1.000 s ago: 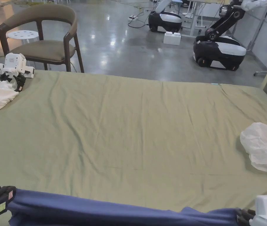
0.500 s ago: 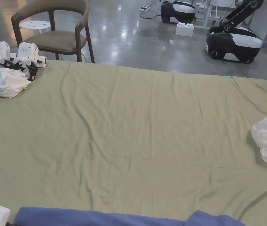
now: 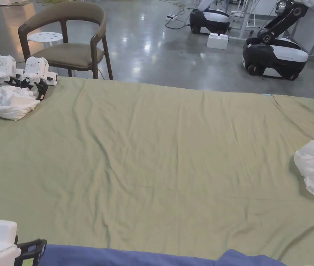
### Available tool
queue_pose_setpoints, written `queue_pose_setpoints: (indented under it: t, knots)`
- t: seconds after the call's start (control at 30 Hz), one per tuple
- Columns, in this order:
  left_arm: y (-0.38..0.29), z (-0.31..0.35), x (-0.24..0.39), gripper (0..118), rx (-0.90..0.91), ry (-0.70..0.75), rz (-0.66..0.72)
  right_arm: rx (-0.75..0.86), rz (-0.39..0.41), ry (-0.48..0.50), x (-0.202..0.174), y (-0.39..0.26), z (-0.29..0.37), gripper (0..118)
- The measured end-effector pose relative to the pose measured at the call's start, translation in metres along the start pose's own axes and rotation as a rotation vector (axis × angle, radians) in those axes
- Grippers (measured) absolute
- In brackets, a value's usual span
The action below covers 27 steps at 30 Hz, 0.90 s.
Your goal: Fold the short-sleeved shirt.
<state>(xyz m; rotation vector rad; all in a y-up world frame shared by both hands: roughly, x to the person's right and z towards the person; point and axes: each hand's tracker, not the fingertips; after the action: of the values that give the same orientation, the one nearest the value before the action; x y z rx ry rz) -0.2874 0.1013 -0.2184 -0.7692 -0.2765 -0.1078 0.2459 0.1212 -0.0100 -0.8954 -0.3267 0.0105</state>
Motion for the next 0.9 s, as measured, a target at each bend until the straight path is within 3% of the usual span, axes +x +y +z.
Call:
queue_pose_setpoints:
  t: [0.3,0.43,0.47,0.57,0.6,0.63,0.9]
  knots:
    - [0.057,0.012,0.064,66,0.409,0.106,-0.068,0.494,-0.136,-0.021,-0.040,0.066,0.015,76]
    - [0.082,0.031,0.094,63,0.606,0.157,-0.039,0.681,-0.141,-0.025,-0.071,0.097,0.024,65]
    - [0.087,0.036,0.100,60,0.650,0.160,-0.035,0.724,-0.132,-0.030,-0.078,0.103,0.027,57]
    - [0.100,0.049,0.115,20,0.741,0.175,-0.035,0.822,-0.128,-0.051,-0.097,0.120,0.036,7]
    - [0.104,0.053,0.119,4,0.757,0.177,-0.034,0.847,-0.125,-0.042,-0.101,0.124,0.038,5]
    - [0.107,0.055,0.121,0,0.763,0.175,-0.031,0.842,-0.127,-0.043,-0.104,0.127,0.038,3]
    - [0.112,0.063,0.118,0,0.748,0.139,0.002,0.858,-0.155,-0.029,-0.111,0.136,0.042,0]
